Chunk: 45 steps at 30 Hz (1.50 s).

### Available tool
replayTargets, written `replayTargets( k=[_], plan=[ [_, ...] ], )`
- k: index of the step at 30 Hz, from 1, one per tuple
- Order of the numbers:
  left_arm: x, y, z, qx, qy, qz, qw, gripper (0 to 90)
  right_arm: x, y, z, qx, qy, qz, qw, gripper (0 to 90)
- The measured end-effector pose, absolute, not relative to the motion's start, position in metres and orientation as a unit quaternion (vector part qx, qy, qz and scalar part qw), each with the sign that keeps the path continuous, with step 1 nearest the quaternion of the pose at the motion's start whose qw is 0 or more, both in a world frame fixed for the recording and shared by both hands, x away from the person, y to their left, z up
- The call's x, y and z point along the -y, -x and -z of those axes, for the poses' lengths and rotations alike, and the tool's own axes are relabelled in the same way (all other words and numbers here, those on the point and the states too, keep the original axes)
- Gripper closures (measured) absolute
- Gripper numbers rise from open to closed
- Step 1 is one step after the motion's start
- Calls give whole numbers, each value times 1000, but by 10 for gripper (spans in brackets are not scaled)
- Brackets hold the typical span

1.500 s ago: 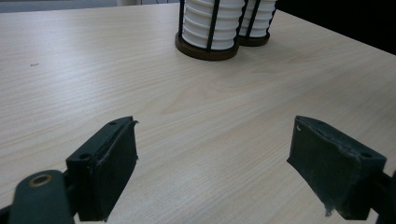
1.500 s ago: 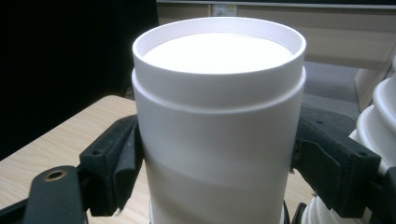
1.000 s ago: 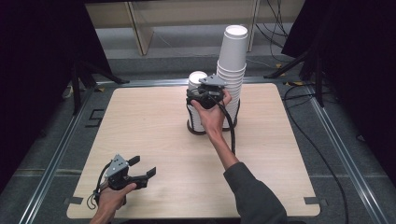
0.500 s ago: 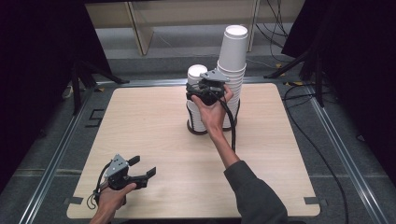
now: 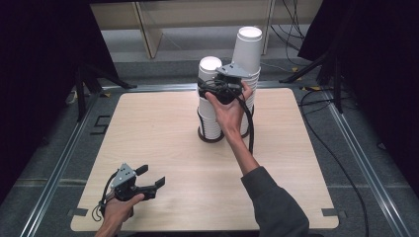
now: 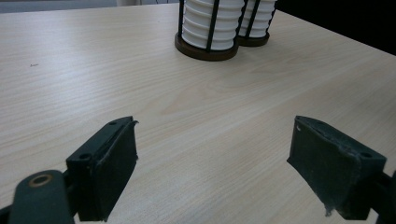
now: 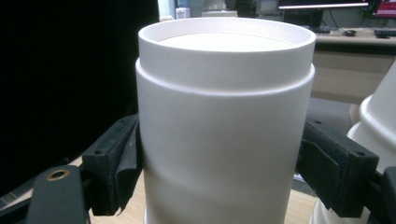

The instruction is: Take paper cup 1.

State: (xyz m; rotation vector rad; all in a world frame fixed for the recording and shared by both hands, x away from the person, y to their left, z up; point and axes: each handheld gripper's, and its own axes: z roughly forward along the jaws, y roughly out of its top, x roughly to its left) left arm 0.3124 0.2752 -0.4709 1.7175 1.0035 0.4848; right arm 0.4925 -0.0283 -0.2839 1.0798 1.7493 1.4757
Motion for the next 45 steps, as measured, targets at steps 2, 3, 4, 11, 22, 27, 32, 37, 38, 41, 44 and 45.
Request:
replayTargets(
  k=[2, 3, 4, 11, 22, 27, 32, 37, 38, 41, 44, 45],
  plan=[
    [-275, -312, 471, -419, -717, -202, 520, 145, 31, -489, 275, -657, -402, -562, 303, 201],
    [-275, -312, 471, -419, -717, -202, 520, 145, 31, -489, 275, -657, -402, -562, 303, 201],
    [-275, -312, 471, -418, -717, -202, 520, 145, 32, -486, 268, -655, -397, -567, 305, 201],
    [-275, -312, 471, -420, -717, -200, 520, 145, 35, -478, 246, -649, -376, -586, 307, 201],
    [-275, -312, 471, -421, -715, -201, 521, 145, 37, -441, 237, -675, -327, -601, 277, 201],
    [-274, -312, 471, -420, -716, -198, 520, 145, 40, -425, 262, -689, -307, -612, 238, 201],
    [-272, -314, 473, -415, -709, -194, 536, 145, 41, -411, 291, -705, -295, -608, 214, 201],
    [-271, -315, 468, -406, -709, -198, 542, 145, 46, -406, 316, -710, -287, -610, 201, 200],
    [-271, -315, 468, -406, -709, -198, 542, 145, 46, -406, 316, -710, -287, -610, 201, 200],
    [-267, -318, 467, -392, -699, -189, 567, 145, 45, -403, 334, -717, -282, -614, 170, 201],
    [-262, -317, 464, -374, -705, -190, 572, 145, 43, -401, 340, -720, -279, -617, 152, 200],
    [-261, -317, 463, -366, -707, -191, 574, 145, 42, -399, 342, -722, -280, -615, 149, 200]
  ],
)
